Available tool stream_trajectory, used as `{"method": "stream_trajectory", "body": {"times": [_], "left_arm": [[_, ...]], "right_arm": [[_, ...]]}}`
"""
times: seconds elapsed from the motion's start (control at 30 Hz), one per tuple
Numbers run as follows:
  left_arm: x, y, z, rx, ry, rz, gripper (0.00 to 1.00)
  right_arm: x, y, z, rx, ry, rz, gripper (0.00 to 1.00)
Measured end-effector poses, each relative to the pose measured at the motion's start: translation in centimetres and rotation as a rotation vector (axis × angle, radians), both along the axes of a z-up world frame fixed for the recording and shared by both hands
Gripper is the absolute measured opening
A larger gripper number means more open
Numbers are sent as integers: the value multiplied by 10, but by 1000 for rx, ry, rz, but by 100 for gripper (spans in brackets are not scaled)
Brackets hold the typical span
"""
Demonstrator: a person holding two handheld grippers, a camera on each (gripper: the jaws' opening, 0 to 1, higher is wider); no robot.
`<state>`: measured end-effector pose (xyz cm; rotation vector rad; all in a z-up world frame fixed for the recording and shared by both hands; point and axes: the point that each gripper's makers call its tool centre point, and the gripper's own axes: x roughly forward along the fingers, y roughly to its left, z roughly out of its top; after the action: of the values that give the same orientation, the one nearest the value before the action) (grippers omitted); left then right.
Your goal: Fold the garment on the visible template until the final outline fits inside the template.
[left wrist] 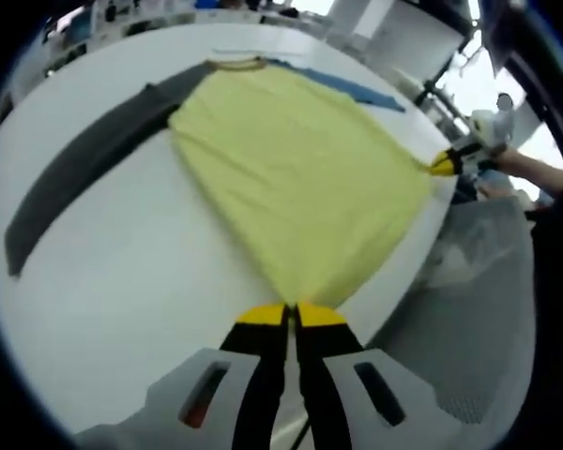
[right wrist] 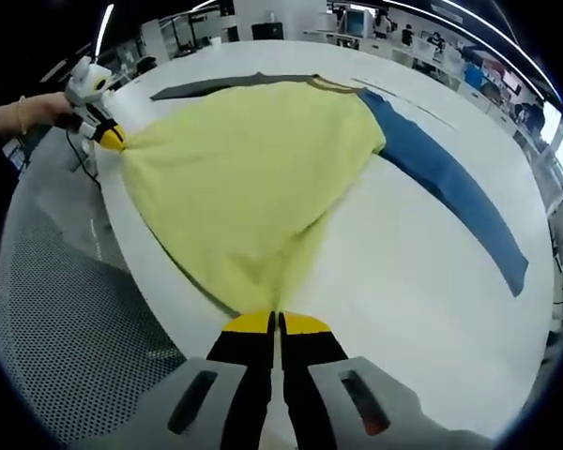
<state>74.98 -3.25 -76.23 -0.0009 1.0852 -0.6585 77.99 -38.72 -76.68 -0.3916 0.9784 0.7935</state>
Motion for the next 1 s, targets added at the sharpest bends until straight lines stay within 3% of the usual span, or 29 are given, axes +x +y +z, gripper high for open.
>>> {"method": "stream_trajectory", "body": {"times": [0.53, 1.0], "left_arm": [[-14, 1, -2, -4, 35, 11, 0], [-28, 8, -6, -2, 77, 33, 0]], "right_arm": [[-18, -1, -7, -7, 41, -46, 3], [-33, 5, -13, 7, 85, -34, 3]]}}
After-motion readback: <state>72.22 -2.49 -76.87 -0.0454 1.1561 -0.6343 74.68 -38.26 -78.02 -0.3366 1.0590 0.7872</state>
